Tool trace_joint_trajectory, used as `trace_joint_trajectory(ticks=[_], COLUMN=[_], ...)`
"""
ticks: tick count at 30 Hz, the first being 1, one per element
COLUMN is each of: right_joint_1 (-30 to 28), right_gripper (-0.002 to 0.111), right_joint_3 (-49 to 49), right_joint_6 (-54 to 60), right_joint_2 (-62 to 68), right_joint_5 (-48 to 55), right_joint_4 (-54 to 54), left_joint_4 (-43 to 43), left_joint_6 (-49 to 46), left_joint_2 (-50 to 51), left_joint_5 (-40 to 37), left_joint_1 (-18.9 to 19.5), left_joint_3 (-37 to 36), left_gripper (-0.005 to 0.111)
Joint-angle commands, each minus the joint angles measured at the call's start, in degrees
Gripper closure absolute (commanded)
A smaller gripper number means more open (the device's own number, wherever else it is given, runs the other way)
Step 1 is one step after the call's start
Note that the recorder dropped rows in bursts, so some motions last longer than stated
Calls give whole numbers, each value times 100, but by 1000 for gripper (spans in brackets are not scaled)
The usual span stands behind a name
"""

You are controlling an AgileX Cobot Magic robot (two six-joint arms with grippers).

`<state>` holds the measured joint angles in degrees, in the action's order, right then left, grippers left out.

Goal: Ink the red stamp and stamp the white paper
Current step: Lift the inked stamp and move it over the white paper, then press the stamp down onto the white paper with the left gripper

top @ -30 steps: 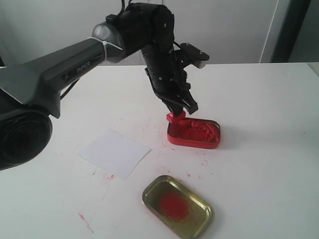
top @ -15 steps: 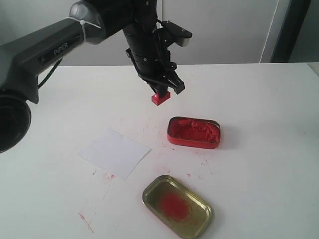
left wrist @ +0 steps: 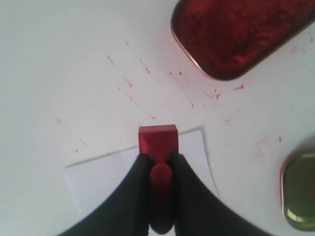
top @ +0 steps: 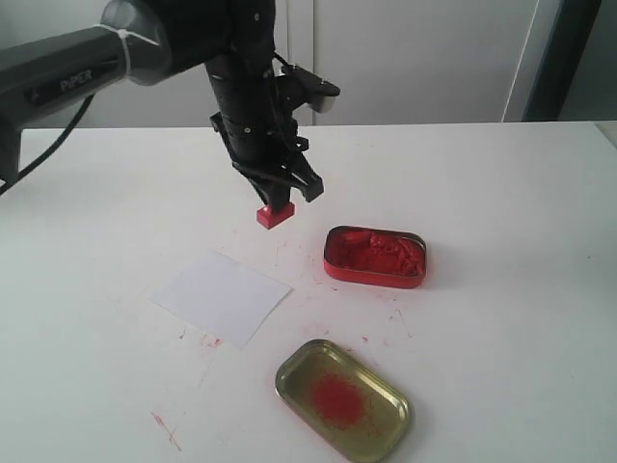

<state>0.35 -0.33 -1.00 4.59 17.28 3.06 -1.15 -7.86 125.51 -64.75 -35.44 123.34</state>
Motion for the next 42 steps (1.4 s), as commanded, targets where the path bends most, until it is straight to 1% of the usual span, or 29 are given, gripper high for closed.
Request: trace_joint_trajectory(ticks=[1,5,12,18,22,25,36,42], right_joint_1=[-35,-35,-35,-35,-35,-35,-35,-35], right_gripper=[108,108,108,108,108,108,108,108], right_joint_3=[33,33,33,33,33,33,33,33], right_joint_6=[-24,-24,-24,-24,-24,-24,-24,-24], right_joint_2=[-9,-9,-9,-9,-9,-9,-9,-9], right_joint_5=[-70,-70,-70,-70,-70,-70,-70,-70], right_joint_4=[-3,-3,-3,-3,-3,-3,-3,-3], left_joint_4=[45,45,22,115,404,560,711,711], left_joint_6=[22,22,22,-6,-261,-342,-434,-434], left_joint_2=[-470,-842,-1346,-1759,-2018,-2124,-2172,-2146], left_joint_5=[-249,231,845,1341,1620,1848,2782,3003], left_joint_1=[105,116,159,408,623,738,738,738], left_joint_3=[-756,-1398,-2416,-3292,-3785,-4022,-4762,-4875], left_gripper=[107,107,107,107,107,107,107,107])
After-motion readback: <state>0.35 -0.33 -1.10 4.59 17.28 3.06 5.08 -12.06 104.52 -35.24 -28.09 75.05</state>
